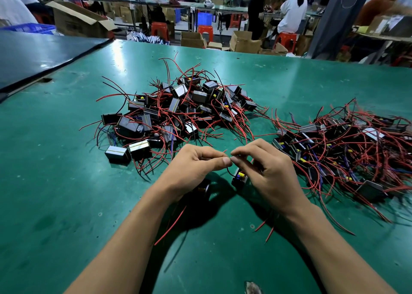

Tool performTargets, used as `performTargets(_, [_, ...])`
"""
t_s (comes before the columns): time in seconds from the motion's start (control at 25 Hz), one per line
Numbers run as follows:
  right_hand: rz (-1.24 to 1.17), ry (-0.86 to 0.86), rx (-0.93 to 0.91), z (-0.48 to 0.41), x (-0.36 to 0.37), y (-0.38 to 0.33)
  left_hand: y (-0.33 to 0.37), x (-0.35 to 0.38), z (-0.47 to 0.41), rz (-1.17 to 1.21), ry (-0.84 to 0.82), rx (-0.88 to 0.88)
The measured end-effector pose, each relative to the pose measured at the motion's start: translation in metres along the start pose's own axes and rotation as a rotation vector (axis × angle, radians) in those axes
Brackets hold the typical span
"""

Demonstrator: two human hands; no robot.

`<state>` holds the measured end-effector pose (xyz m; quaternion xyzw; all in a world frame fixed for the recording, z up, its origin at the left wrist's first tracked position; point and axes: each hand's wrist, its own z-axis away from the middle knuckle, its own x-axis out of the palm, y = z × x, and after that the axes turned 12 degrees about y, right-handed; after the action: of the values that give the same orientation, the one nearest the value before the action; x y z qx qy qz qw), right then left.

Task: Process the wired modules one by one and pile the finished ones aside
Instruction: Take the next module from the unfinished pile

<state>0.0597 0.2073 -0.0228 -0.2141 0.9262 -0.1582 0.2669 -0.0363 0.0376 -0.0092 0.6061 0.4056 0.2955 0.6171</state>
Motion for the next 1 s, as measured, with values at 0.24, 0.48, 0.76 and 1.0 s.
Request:
performTargets(0.24, [-0.027,-0.02,-0.009,0.0,-0.003,0.002,0.001,-0.003,0.001,0.046,-0.067,-0.071])
performTargets(0.48, [-0.081,-0.075,0.106,-0.005,-0.006,-0.004,0.001,-0.005,0.002,0.027,-0.06,-0.051])
performTargets(0.76, [-0.232,-0.154,0.66,-0.006,0.001,-0.009,-0.002,0.004,0.001,-0.175,0.031,0.233])
performTargets(1.0, [-0.214,-0.078,0.425,-0.005,-0.008,-0.009,-0.001,0.0,0.001,-0.118,0.026,0.154])
